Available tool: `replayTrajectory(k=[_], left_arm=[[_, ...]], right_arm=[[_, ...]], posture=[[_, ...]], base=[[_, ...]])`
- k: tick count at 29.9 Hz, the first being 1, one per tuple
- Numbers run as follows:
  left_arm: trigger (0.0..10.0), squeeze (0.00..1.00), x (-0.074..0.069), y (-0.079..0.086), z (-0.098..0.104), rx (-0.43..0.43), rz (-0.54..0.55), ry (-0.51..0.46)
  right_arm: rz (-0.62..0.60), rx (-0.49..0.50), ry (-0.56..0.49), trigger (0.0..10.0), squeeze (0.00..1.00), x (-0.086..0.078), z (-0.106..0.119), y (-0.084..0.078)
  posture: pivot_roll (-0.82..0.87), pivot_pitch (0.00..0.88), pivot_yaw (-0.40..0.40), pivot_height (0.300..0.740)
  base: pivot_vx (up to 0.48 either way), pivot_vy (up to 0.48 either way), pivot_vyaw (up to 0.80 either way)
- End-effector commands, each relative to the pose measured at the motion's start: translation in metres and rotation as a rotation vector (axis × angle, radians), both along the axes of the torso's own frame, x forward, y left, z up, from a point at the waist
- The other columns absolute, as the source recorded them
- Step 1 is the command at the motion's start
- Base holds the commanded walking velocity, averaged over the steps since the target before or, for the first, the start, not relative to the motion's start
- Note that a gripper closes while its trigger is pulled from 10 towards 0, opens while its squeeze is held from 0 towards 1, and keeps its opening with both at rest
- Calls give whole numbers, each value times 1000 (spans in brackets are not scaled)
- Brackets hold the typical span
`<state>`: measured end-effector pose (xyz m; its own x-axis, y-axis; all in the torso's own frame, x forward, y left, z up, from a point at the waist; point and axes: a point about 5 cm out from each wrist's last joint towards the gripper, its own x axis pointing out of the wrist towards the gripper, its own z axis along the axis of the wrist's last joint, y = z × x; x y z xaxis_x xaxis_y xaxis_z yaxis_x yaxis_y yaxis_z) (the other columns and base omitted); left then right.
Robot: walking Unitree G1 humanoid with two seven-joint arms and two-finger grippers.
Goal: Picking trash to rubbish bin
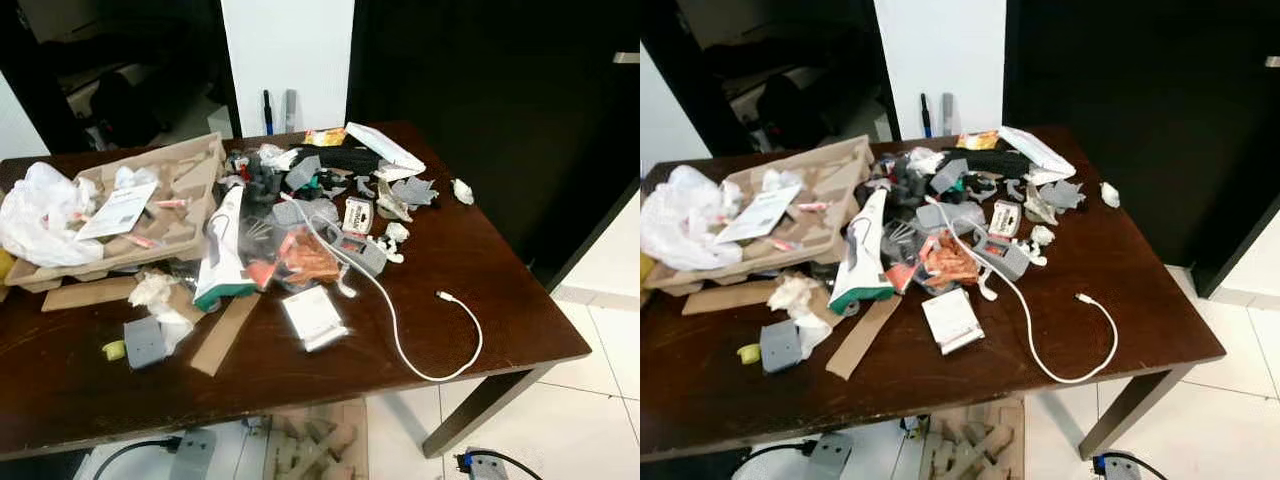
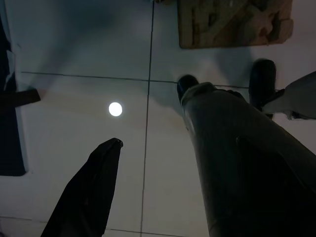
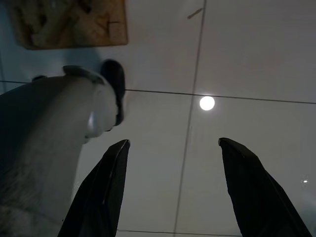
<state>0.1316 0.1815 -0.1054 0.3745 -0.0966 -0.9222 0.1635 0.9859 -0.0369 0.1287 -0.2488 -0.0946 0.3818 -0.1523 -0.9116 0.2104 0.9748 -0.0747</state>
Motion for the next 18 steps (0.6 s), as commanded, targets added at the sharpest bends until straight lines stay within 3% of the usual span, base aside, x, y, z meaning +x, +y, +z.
replayTrajectory(k=[1,6,7,8,10,12,15,18], left_arm=[[10000,0,-28,0,-9,1,11,109],[10000,0,-31,4,-9,16,19,114],[10000,0,-31,4,-9,12,28,102],[10000,0,-31,4,-9,12,28,102],[10000,0,-30,4,-9,14,15,93],[10000,0,-31,5,-9,17,12,93],[10000,0,-31,5,-9,13,20,93],[10000,0,-31,5,-9,14,22,93]], right_arm=[[-27,-29,-8,10000,0,-1,2,-8],[-85,-86,-47,10000,0,7,9,-21],[-108,-225,-44,10000,0,11,17,-39],[-108,-225,-44,10000,0,11,17,-39],[-198,-314,-94,10000,0,22,31,-60],[-210,-330,-106,10000,0,25,34,-64],[-285,-430,-221,10000,0,50,62,-92],[-327,-473,-282,10000,0,60,77,-104]], posture=[[13,74,21,740],[13,80,23,740],[13,80,23,740],[13,80,23,740],[10,85,26,740],[10,85,26,740],[4,96,33,740],[4,97,33,740]], base=[[-337,-341,0],[-96,-122,0],[0,0,0],[0,0,0],[0,0,0],[0,0,0],[0,0,0],[0,0,0]])
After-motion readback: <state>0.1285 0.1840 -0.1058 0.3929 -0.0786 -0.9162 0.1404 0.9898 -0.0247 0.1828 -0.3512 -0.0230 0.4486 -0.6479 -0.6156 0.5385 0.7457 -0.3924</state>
